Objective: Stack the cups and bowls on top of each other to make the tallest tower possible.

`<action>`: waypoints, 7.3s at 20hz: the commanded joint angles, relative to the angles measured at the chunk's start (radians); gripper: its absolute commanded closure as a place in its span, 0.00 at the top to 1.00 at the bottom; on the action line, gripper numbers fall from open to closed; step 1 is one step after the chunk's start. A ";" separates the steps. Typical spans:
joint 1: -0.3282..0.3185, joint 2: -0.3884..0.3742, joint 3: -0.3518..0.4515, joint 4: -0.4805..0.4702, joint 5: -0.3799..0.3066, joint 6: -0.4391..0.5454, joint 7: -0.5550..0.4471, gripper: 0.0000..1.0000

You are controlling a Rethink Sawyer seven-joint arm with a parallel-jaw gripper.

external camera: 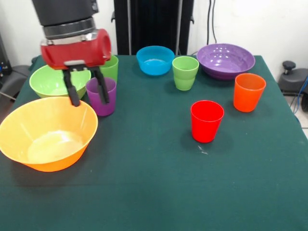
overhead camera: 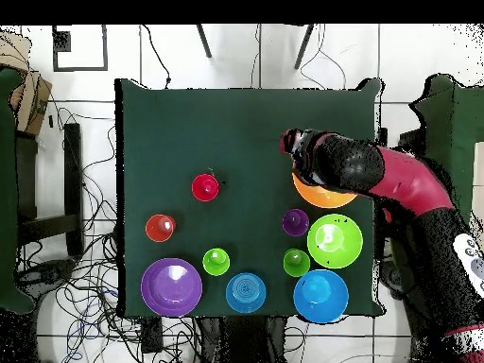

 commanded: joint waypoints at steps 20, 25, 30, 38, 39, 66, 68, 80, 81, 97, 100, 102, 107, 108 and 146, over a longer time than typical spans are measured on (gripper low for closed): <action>0.058 0.038 0.041 0.048 -0.101 0.134 -0.175 1.00; 0.063 0.051 0.049 0.008 -0.105 0.154 -0.195 1.00; 0.067 0.057 0.059 -0.020 -0.109 0.162 -0.206 1.00; 0.102 0.122 0.070 -0.170 -0.109 0.263 -0.265 1.00; 0.109 0.132 0.071 -0.191 -0.110 0.277 -0.274 1.00; 0.173 0.253 0.101 -0.473 -0.145 0.462 -0.358 1.00; 0.172 0.250 0.102 -0.471 -0.145 0.462 -0.355 1.00; 0.182 0.258 0.100 -0.488 -0.146 0.467 -0.344 1.00; 0.183 0.258 0.100 -0.489 -0.146 0.464 -0.343 1.00; 0.026 0.258 0.292 -0.285 -0.189 0.079 -0.386 1.00; 0.021 0.254 0.301 -0.280 -0.198 0.084 -0.380 1.00; 0.017 0.253 0.308 -0.275 -0.206 0.084 -0.374 1.00; 0.012 0.255 0.318 -0.269 -0.224 0.085 -0.359 1.00; 0.009 0.254 0.320 -0.267 -0.226 0.084 -0.356 1.00; 0.141 0.223 0.146 -0.391 -0.245 0.457 -0.218 1.00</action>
